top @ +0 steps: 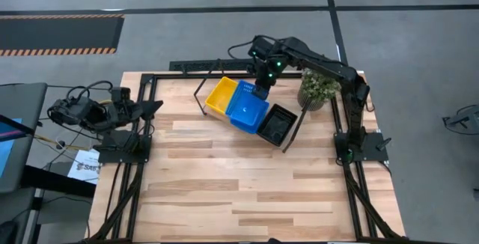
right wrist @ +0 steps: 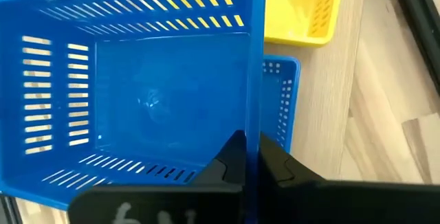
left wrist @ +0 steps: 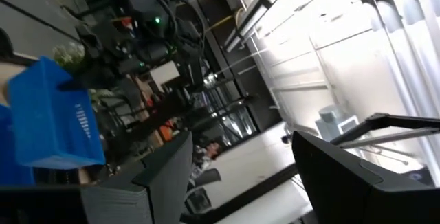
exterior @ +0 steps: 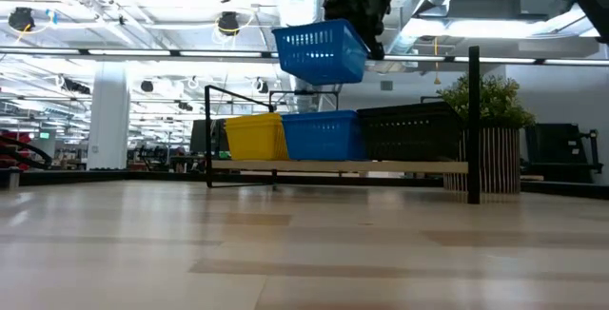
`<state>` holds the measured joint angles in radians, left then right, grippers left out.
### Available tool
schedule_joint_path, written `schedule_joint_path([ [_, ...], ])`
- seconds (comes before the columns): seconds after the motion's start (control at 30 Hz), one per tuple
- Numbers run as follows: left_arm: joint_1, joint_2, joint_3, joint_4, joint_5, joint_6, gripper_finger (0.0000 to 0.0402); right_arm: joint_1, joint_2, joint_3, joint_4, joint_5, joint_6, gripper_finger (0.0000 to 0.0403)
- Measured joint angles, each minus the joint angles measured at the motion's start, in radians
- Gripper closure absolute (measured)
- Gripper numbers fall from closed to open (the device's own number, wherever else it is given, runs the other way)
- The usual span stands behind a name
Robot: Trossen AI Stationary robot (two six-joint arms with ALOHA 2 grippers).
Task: Stack baskets on shelf by color
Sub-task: Stack the blue bin on the top of the blue shelf on the bin
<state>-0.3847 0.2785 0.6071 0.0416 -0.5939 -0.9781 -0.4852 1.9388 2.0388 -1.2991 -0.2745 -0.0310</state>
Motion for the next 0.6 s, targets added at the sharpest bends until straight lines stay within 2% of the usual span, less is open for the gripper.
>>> schedule_joint_path([
  [0.17,0.000,0.000,0.000,0.002,-0.050,0.018,0.0164,-0.011,-0.001,-0.040,0.055,-0.001,-0.004,0.0383],
  [0.4,0.000,0.000,0.000,0.002,-0.060,0.023,0.0164,-0.009,0.001,-0.154,0.094,-0.001,-0.020,0.0383],
  [0.6,0.000,0.000,0.000,0.002,-0.073,0.023,0.0164,-0.039,0.001,-0.165,0.131,0.009,-0.023,0.0369],
])
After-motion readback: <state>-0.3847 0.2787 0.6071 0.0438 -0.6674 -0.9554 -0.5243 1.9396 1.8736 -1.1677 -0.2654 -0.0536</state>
